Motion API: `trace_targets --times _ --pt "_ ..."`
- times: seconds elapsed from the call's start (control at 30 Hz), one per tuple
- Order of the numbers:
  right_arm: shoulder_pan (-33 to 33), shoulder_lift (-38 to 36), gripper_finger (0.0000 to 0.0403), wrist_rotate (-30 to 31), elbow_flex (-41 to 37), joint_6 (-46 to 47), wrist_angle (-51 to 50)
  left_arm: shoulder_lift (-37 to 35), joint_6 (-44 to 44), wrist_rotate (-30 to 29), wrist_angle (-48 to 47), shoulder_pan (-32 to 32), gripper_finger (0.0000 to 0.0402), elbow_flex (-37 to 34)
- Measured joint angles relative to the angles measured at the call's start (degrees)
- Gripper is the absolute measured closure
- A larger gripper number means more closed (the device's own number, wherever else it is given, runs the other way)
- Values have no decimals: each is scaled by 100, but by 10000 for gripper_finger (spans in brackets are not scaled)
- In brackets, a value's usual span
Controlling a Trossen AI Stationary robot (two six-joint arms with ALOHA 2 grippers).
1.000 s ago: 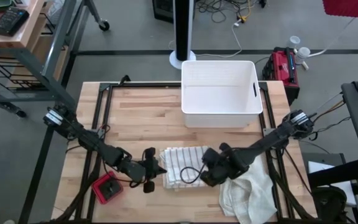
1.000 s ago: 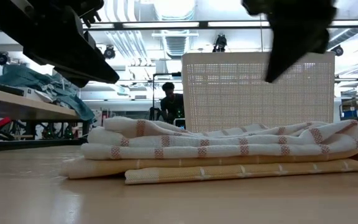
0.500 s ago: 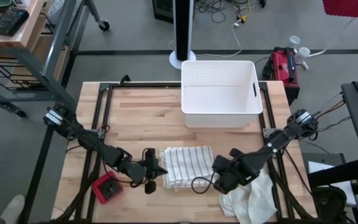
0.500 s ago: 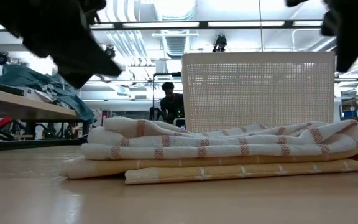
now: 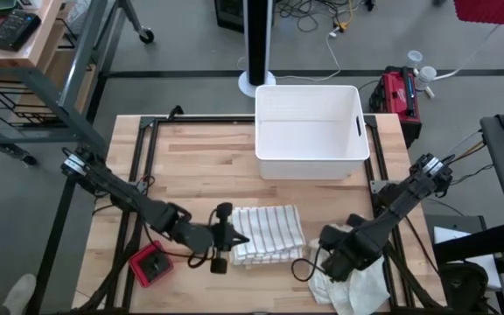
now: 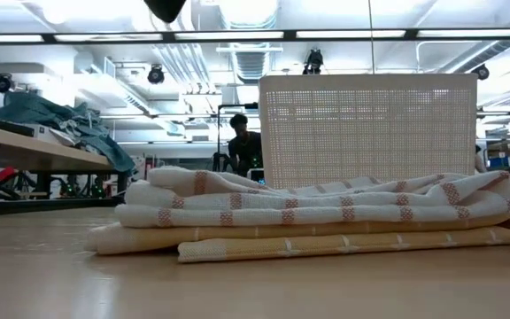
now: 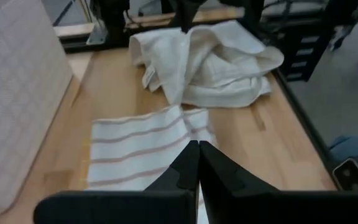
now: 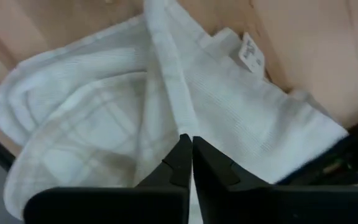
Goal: Fold towel
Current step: Fold the light gray patterned towel
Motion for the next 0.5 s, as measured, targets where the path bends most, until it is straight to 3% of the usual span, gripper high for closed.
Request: trace_targets --times 0.17,0.37,0.5 --pt "-15 -1 344 82 -108 -246 87 0 -503 2 -1035 -9 401 387" --pt "31 112 263 147 -415 -1081 470 0 -762 13 -1144 -75 402 203" --pt "78 207 230 200 -593 -1229 591 2 -917 10 -1148 -68 401 8"
